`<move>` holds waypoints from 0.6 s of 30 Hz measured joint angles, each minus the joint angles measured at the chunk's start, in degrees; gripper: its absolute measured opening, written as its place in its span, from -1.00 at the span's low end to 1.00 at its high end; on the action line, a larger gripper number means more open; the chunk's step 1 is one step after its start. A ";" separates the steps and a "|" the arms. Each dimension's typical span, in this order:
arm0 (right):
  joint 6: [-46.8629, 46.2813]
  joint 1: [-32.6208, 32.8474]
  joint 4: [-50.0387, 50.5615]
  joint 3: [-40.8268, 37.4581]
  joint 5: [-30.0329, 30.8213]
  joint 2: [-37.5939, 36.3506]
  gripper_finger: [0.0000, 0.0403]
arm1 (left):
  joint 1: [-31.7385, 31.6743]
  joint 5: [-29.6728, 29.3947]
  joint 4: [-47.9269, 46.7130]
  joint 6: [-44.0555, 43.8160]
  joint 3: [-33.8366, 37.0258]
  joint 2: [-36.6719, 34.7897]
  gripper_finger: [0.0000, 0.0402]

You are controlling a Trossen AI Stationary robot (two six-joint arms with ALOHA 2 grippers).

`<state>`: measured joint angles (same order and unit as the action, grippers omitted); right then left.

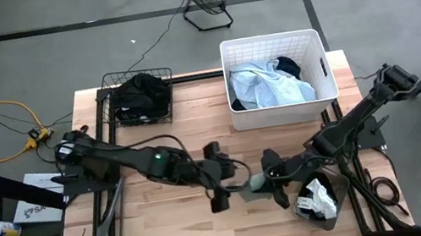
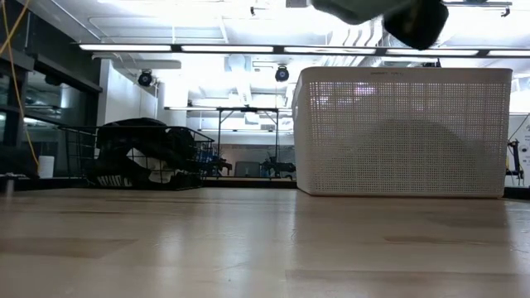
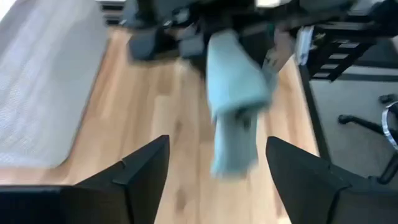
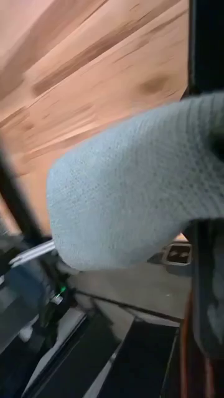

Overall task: Pick & Place Cloths
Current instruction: Put the gray sock into the black bin

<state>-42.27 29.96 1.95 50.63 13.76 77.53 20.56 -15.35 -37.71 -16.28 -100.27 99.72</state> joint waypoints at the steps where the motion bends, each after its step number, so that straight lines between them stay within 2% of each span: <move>1: -1.54 0.04 2.12 0.00 -0.55 -0.84 -0.85 | 0.02 -0.61 -1.85 -0.56 0.00 -0.95 0.32; 9: -17.92 1.49 18.23 0.00 -13.87 -7.80 -0.85 | 0.07 -4.23 -14.39 -8.47 0.00 -7.66 0.36; 18: -36.34 7.31 36.73 0.00 -26.92 -13.01 -0.85 | 0.07 -4.91 -24.35 -9.50 0.00 -9.02 0.36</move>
<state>-78.62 37.27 38.68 50.63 -13.15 64.52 20.62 -20.26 -62.05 -25.78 -100.27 90.70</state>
